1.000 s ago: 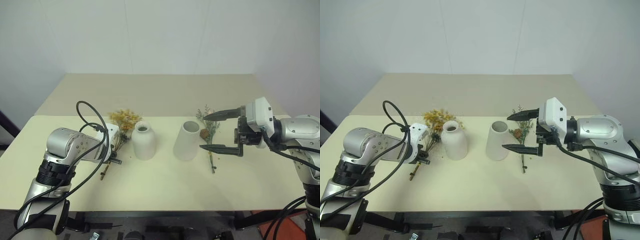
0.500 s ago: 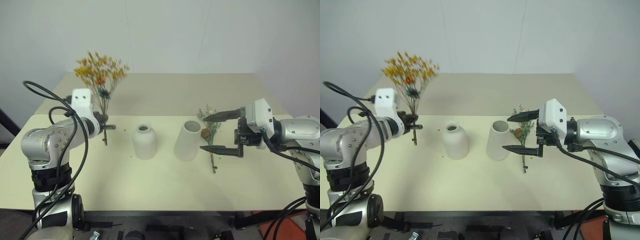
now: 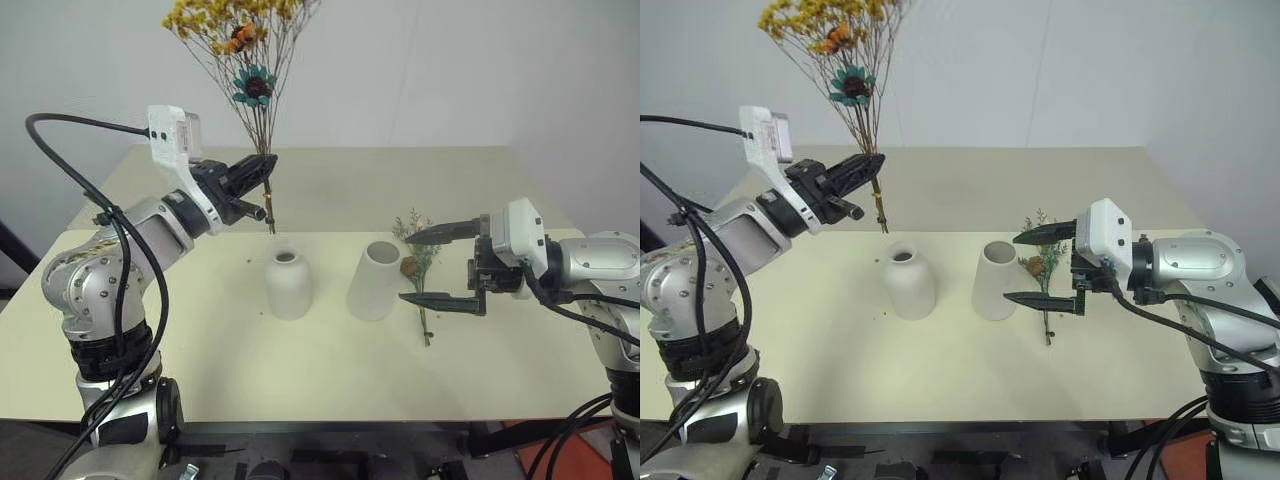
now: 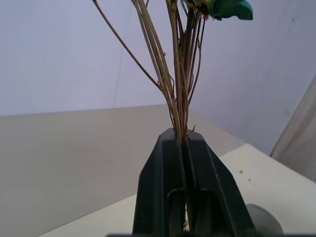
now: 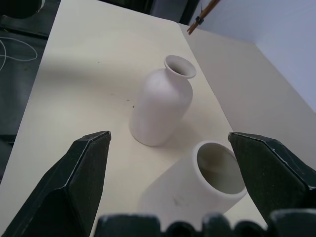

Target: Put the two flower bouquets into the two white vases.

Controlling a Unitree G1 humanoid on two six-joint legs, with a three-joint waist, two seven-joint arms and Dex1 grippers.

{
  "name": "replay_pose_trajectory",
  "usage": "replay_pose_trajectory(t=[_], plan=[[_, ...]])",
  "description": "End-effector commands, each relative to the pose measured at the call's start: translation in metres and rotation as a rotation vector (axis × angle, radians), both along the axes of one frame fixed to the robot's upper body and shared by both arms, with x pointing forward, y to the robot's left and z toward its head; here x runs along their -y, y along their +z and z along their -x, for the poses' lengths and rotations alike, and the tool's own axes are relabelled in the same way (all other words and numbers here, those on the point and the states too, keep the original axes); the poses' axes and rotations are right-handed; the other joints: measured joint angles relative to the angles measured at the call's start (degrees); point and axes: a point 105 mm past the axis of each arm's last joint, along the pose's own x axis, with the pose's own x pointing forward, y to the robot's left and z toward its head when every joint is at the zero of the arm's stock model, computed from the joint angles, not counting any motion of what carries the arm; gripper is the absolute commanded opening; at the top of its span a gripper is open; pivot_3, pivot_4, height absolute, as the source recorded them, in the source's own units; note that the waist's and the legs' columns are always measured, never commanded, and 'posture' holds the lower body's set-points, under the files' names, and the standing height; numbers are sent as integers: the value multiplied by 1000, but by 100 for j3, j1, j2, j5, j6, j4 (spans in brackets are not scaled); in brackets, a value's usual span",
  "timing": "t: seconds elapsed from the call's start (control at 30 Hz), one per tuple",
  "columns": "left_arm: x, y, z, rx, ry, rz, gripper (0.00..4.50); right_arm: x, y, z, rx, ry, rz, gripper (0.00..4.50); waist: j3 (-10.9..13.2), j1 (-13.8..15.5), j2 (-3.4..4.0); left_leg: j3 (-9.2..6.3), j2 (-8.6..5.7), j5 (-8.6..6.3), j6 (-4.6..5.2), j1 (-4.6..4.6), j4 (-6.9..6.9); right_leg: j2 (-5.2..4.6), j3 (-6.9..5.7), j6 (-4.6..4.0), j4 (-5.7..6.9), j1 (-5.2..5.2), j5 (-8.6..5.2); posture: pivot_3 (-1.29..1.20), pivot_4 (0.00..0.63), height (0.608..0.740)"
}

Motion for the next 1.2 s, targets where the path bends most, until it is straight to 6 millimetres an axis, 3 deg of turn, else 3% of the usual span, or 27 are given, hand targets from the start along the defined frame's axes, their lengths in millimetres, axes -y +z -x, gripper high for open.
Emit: replay_pose_trajectory(t=[0.03, 0.17, 0.63, 1.0, 1.2], plan=[[4, -3, 13, 120, -32, -54, 16, 1, 10, 7, 38, 12, -10, 4500, 0, -8, 0, 1, 0, 0, 0, 1, 0, 0, 2, 0, -1, 0, 0, 0, 150, 740], [6, -19, 16, 159, -28, -114, 16, 1, 10, 8, 38, 9, -11, 4500, 0, 11, 0, 5, 1, 0, 0, 1, 1, 1, 6, 0, 0, -1, 1, 0, 150, 740], [16, -23, 20, 206, -52, -40, 16, 2, 10, 9, 41, 14, -12, 4500, 0, 14, 0, 5, 1, 0, 1, 1, 3, 1, 4, 1, -2, 3, 2, 0, 150, 740], [15, -50, 12, 190, 1, -24, 16, 2, 11, 11, 46, 14, -17, 4500, 0, 22, 0, 5, 2, 0, 2, 3, 3, 1, 5, 1, -2, 5, 2, 0, 150, 740], [14, -54, 12, 199, 32, -12, 16, 1, 11, 13, 46, 17, -21, 4500, 0, 23, 0, 5, 2, 0, 2, 3, 4, 2, 4, 1, -2, 5, 3, 0, 150, 740]])
